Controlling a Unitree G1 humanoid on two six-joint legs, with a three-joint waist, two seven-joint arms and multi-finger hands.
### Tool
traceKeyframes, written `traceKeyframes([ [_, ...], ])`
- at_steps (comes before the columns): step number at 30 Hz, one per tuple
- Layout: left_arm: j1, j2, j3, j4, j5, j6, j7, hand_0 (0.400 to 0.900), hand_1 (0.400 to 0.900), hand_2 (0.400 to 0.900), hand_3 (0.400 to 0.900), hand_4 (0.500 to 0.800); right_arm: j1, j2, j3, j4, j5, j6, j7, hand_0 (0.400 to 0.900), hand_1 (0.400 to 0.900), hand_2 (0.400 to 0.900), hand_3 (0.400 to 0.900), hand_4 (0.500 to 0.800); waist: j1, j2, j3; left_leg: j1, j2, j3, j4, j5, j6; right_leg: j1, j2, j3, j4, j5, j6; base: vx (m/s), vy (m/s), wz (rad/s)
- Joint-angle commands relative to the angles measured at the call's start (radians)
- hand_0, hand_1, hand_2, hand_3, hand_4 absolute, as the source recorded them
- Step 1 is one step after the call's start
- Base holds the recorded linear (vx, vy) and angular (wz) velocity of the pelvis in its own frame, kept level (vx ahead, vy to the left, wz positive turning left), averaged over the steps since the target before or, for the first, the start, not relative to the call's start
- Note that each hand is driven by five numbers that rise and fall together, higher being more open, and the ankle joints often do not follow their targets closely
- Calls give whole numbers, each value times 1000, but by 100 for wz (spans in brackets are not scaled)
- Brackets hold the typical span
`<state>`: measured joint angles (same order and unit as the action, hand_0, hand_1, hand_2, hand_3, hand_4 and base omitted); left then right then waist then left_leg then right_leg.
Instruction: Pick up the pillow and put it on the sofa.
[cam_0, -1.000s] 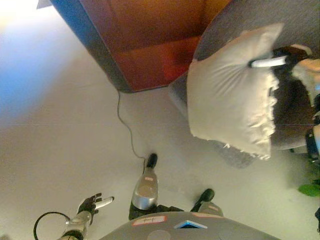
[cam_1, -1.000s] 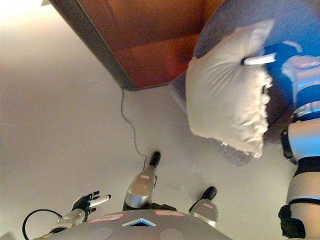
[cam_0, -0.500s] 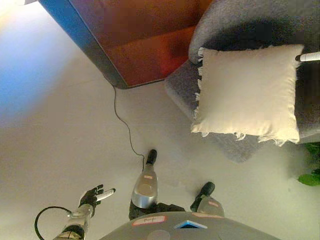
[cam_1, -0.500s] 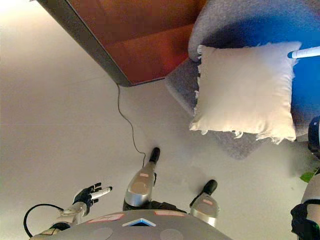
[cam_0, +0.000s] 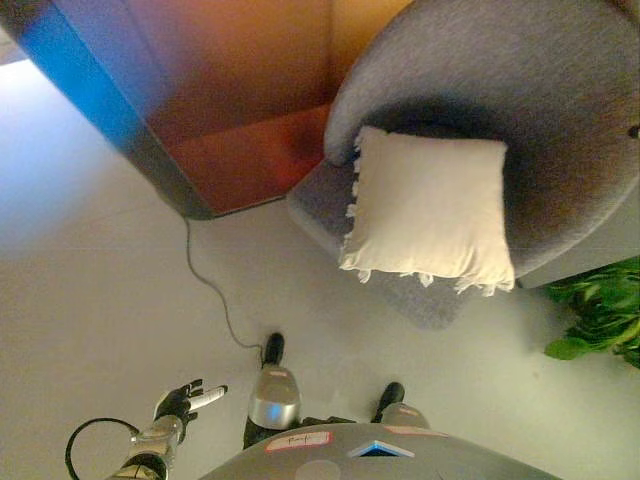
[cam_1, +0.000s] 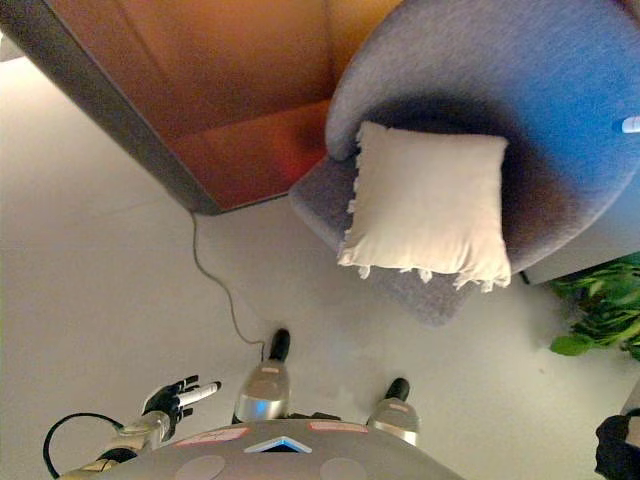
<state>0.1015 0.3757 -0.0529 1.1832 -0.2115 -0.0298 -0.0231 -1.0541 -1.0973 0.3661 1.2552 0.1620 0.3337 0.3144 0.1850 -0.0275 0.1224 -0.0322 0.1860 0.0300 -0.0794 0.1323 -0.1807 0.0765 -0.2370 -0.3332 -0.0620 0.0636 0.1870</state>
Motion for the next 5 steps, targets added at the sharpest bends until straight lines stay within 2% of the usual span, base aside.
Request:
traceKeyframes([
  [1,-8,52,-8,75,-22,11,21,900,900,900,900,800,233,-1,-115,-190,156,-129,-6,900,900,900,900,800,-27,4,-53,40,29,3,8,-37,24,3,7,12,45,-44,-21,-16,28,-21],
  [3,-29,39,13,82,-25,12,38,900,900,900,900,800,452,134,-222,-275,177,-152,40,900,900,900,900,800,-52,-4,-58,65,28,20,11,-52,32,11,12,33,40,-43,-22,-27,33,-22],
  [5,-51,33,26,89,-39,12,40,900,900,900,900,800,559,229,-260,-271,119,-169,67,900,900,900,900,800,-64,-9,-58,82,28,33,12,-63,35,19,12,43,38,-43,-23,-27,31,-15],
])
